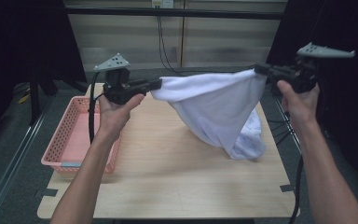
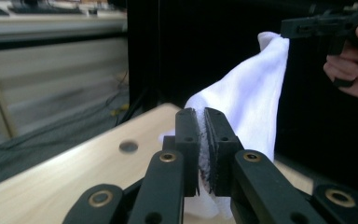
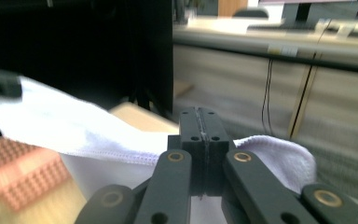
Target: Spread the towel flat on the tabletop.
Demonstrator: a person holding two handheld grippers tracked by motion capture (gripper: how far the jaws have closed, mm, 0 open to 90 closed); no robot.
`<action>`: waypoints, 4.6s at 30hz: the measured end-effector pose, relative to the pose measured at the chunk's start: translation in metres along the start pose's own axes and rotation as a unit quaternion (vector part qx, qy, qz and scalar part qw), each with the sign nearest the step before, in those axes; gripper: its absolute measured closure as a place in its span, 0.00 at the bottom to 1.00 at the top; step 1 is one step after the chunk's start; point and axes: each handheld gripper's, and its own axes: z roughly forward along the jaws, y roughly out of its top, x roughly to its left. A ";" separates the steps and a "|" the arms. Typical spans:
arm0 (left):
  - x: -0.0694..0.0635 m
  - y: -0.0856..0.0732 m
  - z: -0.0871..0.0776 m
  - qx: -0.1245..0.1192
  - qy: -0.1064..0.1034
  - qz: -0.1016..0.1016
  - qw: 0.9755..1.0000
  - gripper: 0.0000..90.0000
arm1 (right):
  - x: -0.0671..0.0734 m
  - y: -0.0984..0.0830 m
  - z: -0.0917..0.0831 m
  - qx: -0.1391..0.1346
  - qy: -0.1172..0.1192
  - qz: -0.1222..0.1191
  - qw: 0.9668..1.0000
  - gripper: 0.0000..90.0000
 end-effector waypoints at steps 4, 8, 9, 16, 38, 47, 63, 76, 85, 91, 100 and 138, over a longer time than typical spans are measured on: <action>0.007 -0.021 0.001 0.027 0.000 -0.016 1.000 0.95 | 0.005 -0.042 0.013 0.032 0.015 0.009 0.999 1.00; 0.006 -0.042 -0.008 0.037 -0.012 -0.017 0.999 0.95 | 0.013 -0.069 0.009 0.039 0.042 0.016 0.998 1.00; 0.005 -0.048 -0.012 0.036 -0.016 -0.023 0.999 0.95 | 0.015 -0.074 0.006 0.041 0.046 0.016 0.998 1.00; -0.029 -0.102 -0.043 0.040 -0.059 -0.030 0.997 0.95 | 0.047 -0.111 -0.037 0.050 0.075 0.005 0.996 1.00; -0.026 -0.235 -0.025 0.199 -0.062 -0.104 0.973 0.71 | 0.092 -0.248 -0.053 0.195 0.078 0.000 0.978 0.63; -0.009 -0.219 0.048 0.200 -0.072 -0.086 0.973 0.57 | 0.048 -0.239 0.033 0.217 0.049 0.014 0.975 0.48; -0.004 -0.227 0.031 0.218 -0.035 -0.096 0.971 0.98 | 0.047 -0.239 -0.030 0.181 0.039 0.052 0.981 0.99; -0.045 -0.250 -0.042 0.234 -0.068 -0.087 0.966 0.96 | 0.076 -0.265 -0.084 0.214 0.070 0.038 0.974 0.91; -0.031 -0.228 -0.008 0.199 -0.060 -0.071 0.976 0.71 | 0.069 -0.247 -0.062 0.194 0.061 0.035 0.979 0.49; -0.029 -0.221 0.041 0.225 -0.065 -0.054 0.971 0.65 | 0.057 -0.234 -0.019 0.193 0.080 0.025 0.978 0.43; -0.029 -0.232 0.071 0.264 -0.076 -0.034 0.961 0.82 | 0.063 -0.257 0.041 0.282 0.076 -0.013 0.956 0.43; -0.055 -0.226 0.058 0.232 -0.103 -0.038 0.966 0.65 | 0.057 -0.249 -0.020 0.242 0.069 0.004 0.968 0.57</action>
